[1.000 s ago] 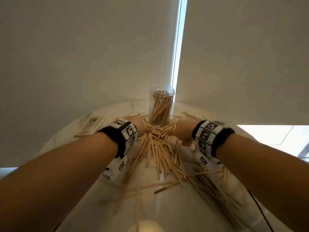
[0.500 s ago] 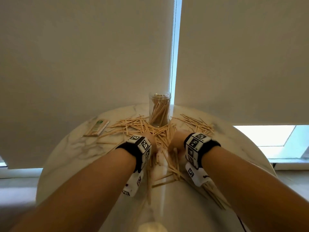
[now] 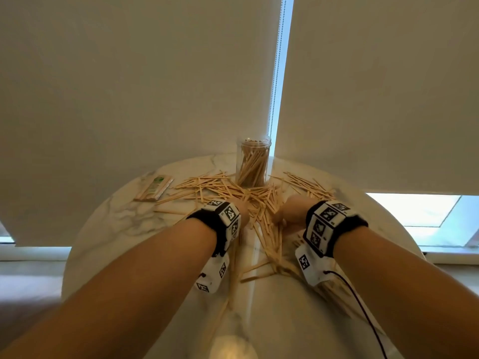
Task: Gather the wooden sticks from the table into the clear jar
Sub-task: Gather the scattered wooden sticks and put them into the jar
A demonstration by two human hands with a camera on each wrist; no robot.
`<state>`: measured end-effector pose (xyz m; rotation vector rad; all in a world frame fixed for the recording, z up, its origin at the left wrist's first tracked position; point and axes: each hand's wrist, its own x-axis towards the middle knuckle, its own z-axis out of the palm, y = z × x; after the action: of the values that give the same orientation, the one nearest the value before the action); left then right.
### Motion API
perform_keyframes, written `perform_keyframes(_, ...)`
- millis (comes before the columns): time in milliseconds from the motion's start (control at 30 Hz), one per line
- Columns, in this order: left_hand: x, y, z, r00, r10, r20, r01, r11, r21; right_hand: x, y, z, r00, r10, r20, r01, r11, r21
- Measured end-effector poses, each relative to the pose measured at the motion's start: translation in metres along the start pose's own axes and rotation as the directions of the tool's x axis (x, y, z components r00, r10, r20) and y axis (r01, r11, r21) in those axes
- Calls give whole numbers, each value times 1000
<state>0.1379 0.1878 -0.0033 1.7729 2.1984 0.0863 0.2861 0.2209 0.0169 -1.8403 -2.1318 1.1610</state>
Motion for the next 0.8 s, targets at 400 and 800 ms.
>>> perform_keyframes(400, 7, -27, -1, 985, -116, 127, 171, 575, -800, -37, 11, -9, 995, -22, -97, 69, 859, 508)
perform_keyframes(800, 1, -20, -2, 994, 28, -102, -104, 411, -905, -45, -20, 27, 908, -279, -314, 375, 873, 311)
